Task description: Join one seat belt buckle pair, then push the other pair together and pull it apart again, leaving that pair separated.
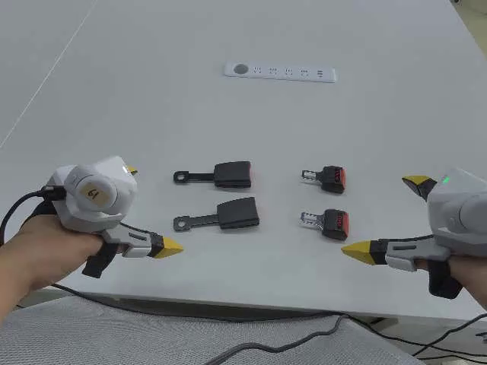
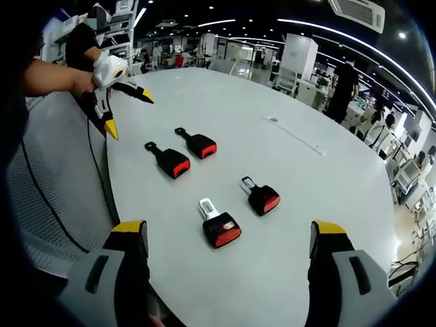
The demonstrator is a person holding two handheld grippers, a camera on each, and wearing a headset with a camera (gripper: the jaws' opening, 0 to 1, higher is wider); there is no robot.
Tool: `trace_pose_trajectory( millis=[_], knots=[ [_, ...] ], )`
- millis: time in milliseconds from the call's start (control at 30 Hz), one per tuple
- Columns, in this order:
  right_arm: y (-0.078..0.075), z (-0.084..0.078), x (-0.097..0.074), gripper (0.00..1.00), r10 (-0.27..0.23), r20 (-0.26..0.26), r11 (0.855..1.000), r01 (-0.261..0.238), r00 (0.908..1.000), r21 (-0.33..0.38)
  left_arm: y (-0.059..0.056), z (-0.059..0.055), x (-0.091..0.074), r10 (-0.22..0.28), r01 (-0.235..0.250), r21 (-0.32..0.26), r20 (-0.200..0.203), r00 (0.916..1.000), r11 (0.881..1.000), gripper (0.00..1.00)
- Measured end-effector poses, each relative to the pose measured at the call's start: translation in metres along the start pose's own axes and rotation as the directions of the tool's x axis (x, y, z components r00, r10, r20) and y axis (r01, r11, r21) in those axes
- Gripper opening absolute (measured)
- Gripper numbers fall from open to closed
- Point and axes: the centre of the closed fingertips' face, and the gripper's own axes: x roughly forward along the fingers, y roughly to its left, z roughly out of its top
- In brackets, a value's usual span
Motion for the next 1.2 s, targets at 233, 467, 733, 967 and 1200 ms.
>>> trace_pose_trajectory(
  millis=[233, 467, 733, 967, 1200],
  knots=[
    [0.001, -0.002, 0.001, 1.0, 0.004, 0.0, 1.0, -0.004, 1.0, 0.004, -0.002, -0.003, 0.001, -0.008, 0.008, 0.008, -0.011, 0.9999, 1.0, 0.99],
    [0.003, -0.005, 0.001, 0.99, 0.005, -0.009, 1.0, -0.005, 0.9999, -0.018, -0.004, -0.002, 0.0, -0.006, 0.006, 0.017, -0.014, 0.9999, 1.0, 0.99],
    [0.0, -0.006, 0.004, 0.96, 0.002, -0.013, 1.0, -0.002, 0.9999, -0.03, -0.006, -0.001, 0.0, -0.017, 0.017, 0.02, -0.014, 0.9998, 1.0, 0.97],
    [0.002, -0.009, 0.005, 0.93, 0.011, -0.023, 0.999, -0.012, 0.9997, -0.044, -0.003, -0.001, 0.001, -0.012, 0.012, 0.018, -0.007, 0.9999, 1.0, 0.97],
    [0.005, -0.013, 0.007, 0.91, 0.013, -0.038, 0.997, -0.016, 0.9992, -0.071, -0.005, -0.001, 0.002, -0.019, 0.02, 0.035, -0.014, 0.9997, 0.999, 0.96]
  ],
)
